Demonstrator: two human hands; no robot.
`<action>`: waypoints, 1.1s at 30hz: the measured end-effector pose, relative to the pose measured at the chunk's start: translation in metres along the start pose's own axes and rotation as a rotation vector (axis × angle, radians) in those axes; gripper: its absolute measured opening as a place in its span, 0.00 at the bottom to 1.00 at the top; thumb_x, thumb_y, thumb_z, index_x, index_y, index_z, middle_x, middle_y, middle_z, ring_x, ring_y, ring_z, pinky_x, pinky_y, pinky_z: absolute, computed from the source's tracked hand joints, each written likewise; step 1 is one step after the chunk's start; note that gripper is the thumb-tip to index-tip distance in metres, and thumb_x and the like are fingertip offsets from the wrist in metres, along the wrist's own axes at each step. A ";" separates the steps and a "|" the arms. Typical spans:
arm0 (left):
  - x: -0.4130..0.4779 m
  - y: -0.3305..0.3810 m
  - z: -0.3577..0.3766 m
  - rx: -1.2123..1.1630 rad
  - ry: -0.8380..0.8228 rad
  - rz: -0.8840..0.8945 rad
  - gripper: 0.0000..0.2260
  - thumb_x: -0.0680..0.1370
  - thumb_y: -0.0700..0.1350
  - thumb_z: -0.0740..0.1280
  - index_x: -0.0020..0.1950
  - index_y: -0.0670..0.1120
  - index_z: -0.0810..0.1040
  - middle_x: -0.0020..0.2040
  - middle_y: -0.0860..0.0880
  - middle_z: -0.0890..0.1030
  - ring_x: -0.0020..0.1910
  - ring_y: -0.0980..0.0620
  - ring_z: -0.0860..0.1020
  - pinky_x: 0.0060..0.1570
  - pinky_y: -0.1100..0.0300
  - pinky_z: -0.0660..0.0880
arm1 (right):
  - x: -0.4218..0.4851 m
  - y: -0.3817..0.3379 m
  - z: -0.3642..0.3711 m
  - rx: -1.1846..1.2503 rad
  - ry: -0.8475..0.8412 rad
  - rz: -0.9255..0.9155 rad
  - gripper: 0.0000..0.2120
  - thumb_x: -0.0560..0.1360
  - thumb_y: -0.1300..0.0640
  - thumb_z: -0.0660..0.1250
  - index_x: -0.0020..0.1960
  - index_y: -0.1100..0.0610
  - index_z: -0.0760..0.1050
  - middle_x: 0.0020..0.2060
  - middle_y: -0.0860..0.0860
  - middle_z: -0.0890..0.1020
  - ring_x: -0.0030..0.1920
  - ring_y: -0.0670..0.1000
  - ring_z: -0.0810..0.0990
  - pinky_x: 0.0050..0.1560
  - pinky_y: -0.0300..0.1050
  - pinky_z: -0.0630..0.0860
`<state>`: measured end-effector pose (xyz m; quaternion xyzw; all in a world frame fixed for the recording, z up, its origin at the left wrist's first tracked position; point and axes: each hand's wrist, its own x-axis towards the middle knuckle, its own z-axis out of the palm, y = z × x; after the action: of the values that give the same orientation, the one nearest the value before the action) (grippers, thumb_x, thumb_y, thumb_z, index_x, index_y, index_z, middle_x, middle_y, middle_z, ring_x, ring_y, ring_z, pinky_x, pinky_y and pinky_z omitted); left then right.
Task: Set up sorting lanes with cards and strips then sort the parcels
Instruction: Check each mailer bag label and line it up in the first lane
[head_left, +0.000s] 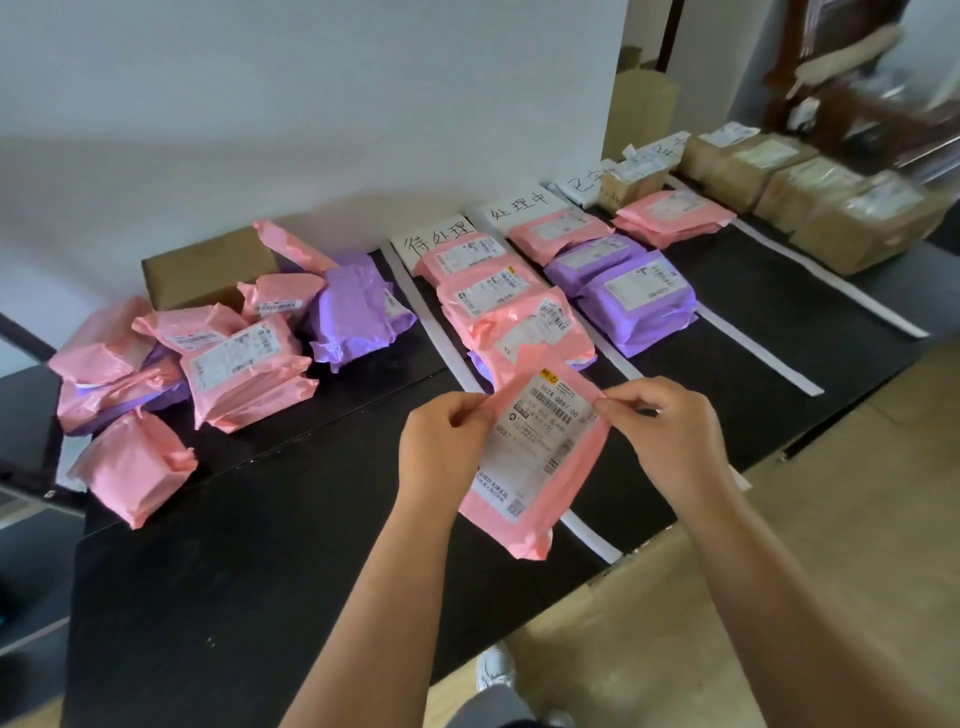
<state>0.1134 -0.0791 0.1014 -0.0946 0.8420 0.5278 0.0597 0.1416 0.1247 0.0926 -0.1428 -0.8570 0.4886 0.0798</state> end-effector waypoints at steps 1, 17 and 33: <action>0.009 -0.001 0.006 -0.002 0.010 -0.007 0.05 0.79 0.49 0.69 0.53 0.56 0.82 0.48 0.60 0.83 0.44 0.62 0.79 0.38 0.66 0.71 | 0.007 0.006 0.003 -0.003 0.007 0.043 0.08 0.74 0.55 0.74 0.42 0.42 0.82 0.38 0.37 0.82 0.43 0.39 0.81 0.44 0.35 0.73; 0.063 -0.056 0.124 0.031 -0.146 -0.428 0.17 0.81 0.47 0.65 0.71 0.50 0.72 0.62 0.53 0.79 0.43 0.60 0.75 0.33 0.70 0.68 | 0.116 0.137 0.036 -0.031 0.099 0.573 0.03 0.75 0.53 0.73 0.45 0.45 0.82 0.41 0.42 0.82 0.41 0.43 0.80 0.42 0.41 0.74; 0.077 -0.048 0.159 -0.088 -0.012 -0.572 0.24 0.82 0.45 0.64 0.77 0.52 0.64 0.73 0.50 0.71 0.71 0.46 0.71 0.64 0.50 0.72 | 0.159 0.163 0.028 -0.314 -0.253 0.396 0.20 0.78 0.57 0.68 0.70 0.50 0.72 0.59 0.51 0.79 0.46 0.48 0.80 0.46 0.46 0.80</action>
<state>0.0495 0.0360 -0.0258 -0.3277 0.7570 0.5260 0.2070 0.0109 0.2316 -0.0627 -0.2557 -0.8809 0.3697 -0.1480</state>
